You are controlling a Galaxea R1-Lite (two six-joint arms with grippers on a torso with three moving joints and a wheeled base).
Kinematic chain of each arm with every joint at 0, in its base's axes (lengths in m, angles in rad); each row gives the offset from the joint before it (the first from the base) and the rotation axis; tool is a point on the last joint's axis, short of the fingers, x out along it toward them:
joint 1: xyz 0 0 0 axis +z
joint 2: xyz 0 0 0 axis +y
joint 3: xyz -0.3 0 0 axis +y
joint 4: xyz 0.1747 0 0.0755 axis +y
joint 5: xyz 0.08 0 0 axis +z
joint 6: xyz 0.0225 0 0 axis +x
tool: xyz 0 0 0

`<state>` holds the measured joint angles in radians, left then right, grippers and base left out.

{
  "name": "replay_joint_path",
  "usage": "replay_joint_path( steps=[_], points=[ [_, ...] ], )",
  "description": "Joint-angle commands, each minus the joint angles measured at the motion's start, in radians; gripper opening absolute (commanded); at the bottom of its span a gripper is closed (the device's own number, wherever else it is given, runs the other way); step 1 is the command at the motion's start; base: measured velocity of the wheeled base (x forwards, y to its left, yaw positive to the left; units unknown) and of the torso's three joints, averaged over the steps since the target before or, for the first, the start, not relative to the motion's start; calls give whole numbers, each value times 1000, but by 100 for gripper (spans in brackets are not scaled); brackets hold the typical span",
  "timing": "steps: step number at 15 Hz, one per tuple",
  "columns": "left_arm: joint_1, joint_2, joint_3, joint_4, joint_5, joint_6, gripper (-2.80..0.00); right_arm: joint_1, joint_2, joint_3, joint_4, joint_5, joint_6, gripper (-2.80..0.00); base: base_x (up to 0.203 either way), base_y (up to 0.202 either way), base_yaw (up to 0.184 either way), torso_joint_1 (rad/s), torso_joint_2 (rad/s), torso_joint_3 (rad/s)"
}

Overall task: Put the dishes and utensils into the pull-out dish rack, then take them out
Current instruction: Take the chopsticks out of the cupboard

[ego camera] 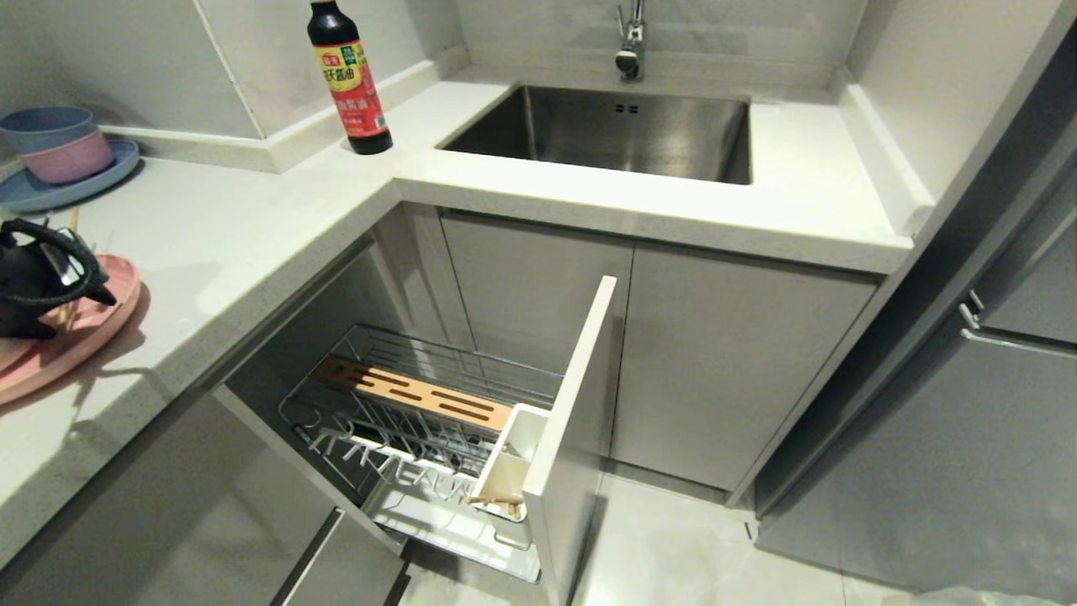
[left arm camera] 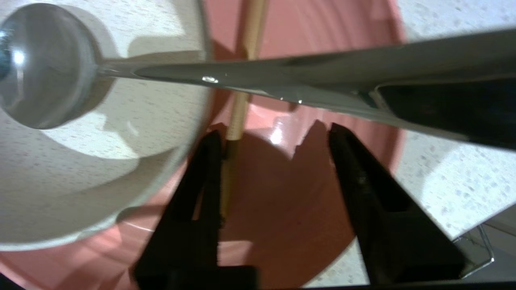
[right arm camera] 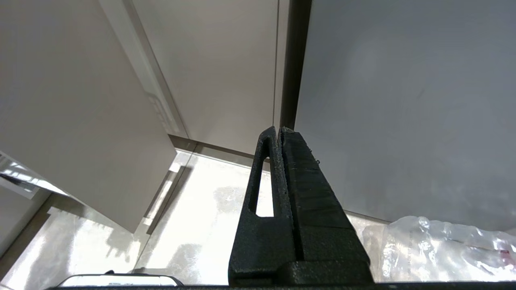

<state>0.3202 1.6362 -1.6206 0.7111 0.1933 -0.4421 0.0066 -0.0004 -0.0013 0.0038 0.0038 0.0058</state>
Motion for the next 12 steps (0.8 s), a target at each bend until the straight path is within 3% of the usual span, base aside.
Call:
replay_joint_path(
  steps=[1, 12],
  points=[
    [2, -4, -2, 4, 1, -4, 0, 1, 0, 0, 0, 1, 0, -280, 0, 0, 0, 0, 0, 0],
    [-52, -100, 7, 36, 0, -14, 0, 1, -1, 0, 0, 0, 0, -280, 0, 0, 0, 0, 0, 0]
  ],
)
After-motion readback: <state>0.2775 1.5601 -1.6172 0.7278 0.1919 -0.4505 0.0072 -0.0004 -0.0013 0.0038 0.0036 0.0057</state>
